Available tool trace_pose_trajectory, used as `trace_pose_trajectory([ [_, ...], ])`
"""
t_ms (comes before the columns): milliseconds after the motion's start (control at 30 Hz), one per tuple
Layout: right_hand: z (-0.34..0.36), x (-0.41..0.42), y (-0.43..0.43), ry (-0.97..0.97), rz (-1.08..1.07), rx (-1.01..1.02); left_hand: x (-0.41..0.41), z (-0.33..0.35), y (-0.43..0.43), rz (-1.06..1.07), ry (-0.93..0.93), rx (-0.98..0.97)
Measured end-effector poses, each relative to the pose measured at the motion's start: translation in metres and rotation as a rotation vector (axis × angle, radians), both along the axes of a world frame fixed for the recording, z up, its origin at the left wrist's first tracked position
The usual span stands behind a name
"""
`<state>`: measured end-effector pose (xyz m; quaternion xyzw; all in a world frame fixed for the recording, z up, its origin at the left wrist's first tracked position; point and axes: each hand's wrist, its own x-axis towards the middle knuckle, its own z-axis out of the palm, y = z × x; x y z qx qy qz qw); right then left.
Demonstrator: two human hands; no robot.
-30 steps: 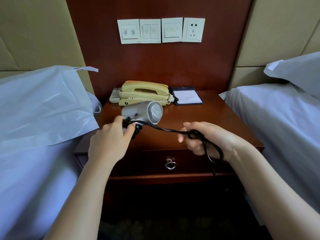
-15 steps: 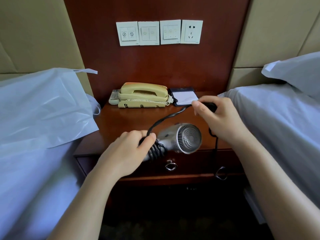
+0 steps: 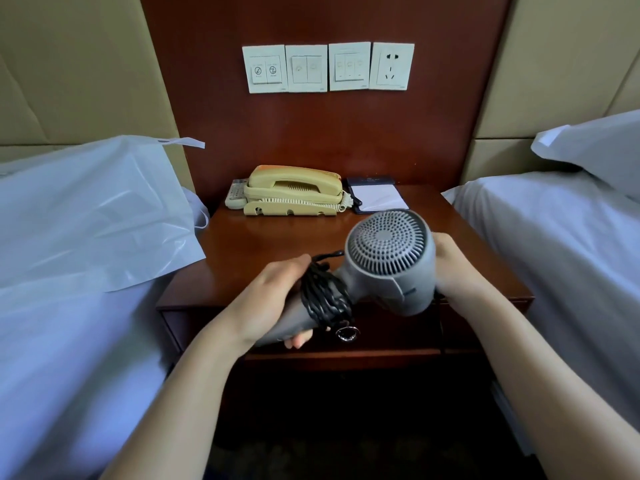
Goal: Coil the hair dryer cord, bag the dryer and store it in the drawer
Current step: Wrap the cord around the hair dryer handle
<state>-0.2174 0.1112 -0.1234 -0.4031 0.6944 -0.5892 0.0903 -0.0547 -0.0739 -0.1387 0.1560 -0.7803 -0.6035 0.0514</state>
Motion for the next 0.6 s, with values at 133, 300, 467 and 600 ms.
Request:
trace_pose_trajectory([
  [133,-0.01,0.006,0.002,0.015,0.052,0.108,-0.023,-0.039,-0.043,0.009,-0.07,0.404],
  [300,-0.024,0.016,-0.007,-0.056,0.121,0.336,-0.001,-0.008,-0.01,0.08,0.201,0.266],
  [467,-0.012,0.044,-0.017,0.01,0.262,0.572,0.009,0.013,0.009,0.348,0.243,0.511],
  [600,-0.001,0.078,-0.019,0.586,0.186,0.695,0.005,0.015,0.008,0.529,0.148,0.414],
])
